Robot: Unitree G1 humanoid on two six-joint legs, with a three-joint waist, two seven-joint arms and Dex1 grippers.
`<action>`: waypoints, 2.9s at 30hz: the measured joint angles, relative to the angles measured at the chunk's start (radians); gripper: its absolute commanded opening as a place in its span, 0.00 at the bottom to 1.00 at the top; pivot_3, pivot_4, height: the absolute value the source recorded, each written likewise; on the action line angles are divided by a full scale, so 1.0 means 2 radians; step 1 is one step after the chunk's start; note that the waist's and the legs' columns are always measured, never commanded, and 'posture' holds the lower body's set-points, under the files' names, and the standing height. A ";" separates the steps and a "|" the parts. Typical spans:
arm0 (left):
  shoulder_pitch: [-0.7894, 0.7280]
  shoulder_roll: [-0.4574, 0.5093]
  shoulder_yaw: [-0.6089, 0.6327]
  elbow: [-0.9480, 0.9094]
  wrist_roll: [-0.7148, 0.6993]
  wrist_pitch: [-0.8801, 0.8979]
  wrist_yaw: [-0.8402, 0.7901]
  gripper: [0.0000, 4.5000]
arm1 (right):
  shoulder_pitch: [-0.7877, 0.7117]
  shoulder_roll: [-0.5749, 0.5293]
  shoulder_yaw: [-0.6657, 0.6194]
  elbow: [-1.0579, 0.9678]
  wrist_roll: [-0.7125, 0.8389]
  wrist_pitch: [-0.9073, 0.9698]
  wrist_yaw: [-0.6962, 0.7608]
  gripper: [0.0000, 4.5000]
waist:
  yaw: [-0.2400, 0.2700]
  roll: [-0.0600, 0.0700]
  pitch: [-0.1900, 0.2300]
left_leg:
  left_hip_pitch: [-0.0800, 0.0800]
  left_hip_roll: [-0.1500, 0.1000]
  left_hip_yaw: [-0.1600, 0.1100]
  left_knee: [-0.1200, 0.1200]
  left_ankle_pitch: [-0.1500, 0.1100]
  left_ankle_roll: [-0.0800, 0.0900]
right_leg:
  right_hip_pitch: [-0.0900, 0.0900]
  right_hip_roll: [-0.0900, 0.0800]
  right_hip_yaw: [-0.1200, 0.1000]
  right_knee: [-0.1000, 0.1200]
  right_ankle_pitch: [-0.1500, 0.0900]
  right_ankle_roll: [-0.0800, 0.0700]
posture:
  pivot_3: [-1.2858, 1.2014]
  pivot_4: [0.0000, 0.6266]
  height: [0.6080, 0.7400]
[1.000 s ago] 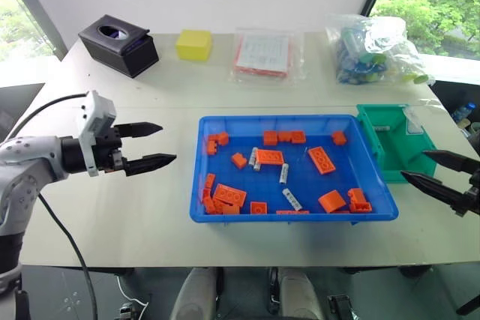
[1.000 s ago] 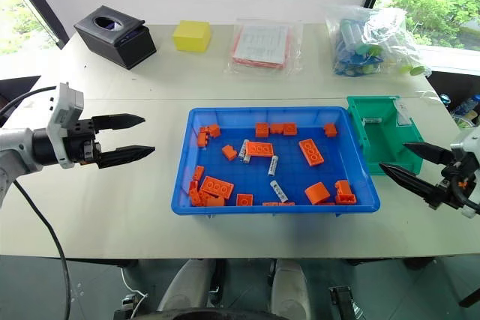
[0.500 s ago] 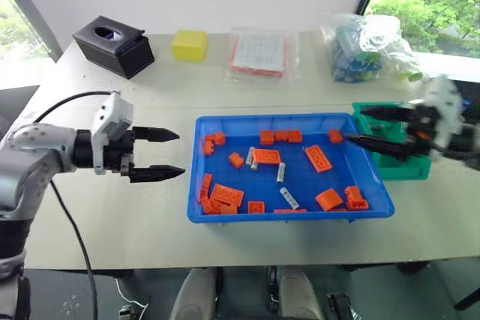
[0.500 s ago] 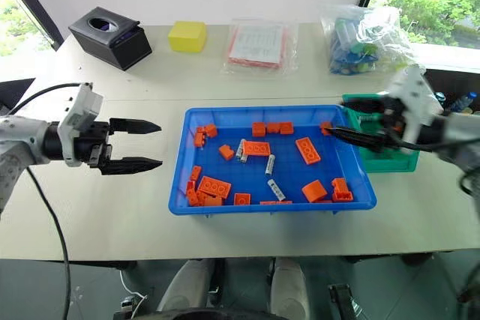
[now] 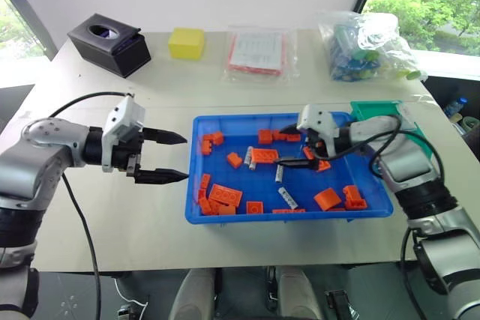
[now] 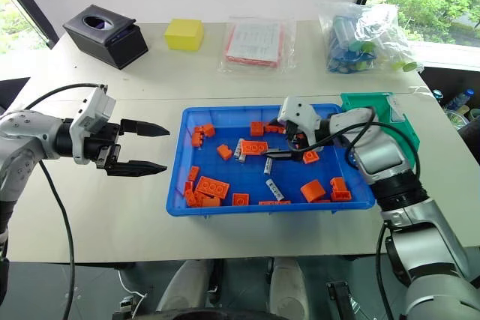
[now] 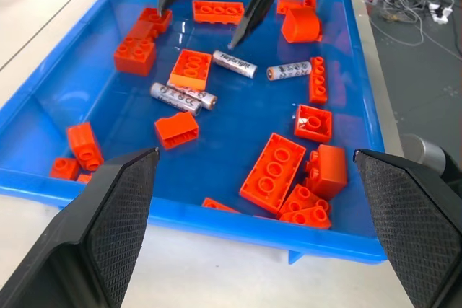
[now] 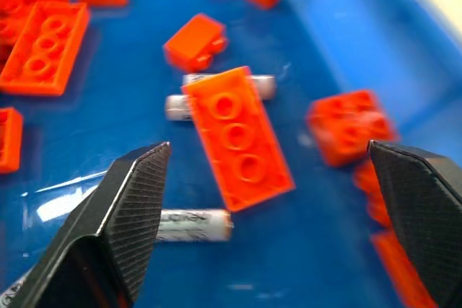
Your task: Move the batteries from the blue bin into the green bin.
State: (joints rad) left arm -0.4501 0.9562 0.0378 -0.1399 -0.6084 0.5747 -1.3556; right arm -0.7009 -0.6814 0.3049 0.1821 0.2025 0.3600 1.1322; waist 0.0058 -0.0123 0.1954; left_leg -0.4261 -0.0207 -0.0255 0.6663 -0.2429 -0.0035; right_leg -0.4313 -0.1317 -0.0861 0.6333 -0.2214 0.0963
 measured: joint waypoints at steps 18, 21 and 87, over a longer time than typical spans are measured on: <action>0.007 -0.003 0.013 -0.015 -0.011 0.003 0.016 1.00 | -0.028 0.060 0.029 0.070 -0.061 -0.038 0.027 0.58 | -0.003 0.000 0.000 | 0.000 0.000 0.000 0.000 0.000 -0.001 | 0.000 0.001 0.000 0.001 0.000 0.000 | 0.52 0.24 0.64; 0.006 -0.003 0.013 -0.015 -0.013 0.003 0.017 1.00 | -0.028 0.060 0.028 0.069 -0.060 -0.040 0.030 0.25 | -0.005 0.000 0.000 | 0.000 0.000 0.000 0.000 0.000 -0.001 | 0.000 0.001 0.000 0.001 0.000 0.000 | 0.52 0.24 0.64; -0.036 -0.014 0.008 -0.005 -0.016 0.016 0.025 1.00 | -0.049 0.117 0.056 -0.032 -0.069 0.174 -0.093 1.00 | -0.010 0.000 0.000 | 0.000 0.000 -0.001 0.000 0.001 -0.001 | -0.001 0.002 0.000 0.003 0.000 0.000 | 0.52 0.24 0.64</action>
State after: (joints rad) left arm -0.5228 0.9281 0.0528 -0.1491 -0.6412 0.6070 -1.3050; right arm -0.7996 -0.4475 0.4178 0.1186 0.0644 0.7089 0.9460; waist -0.0140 -0.0121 0.1956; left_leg -0.4254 -0.0209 -0.0276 0.6668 -0.2418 -0.0053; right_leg -0.4326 -0.1283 -0.0855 0.6384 -0.2211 0.0960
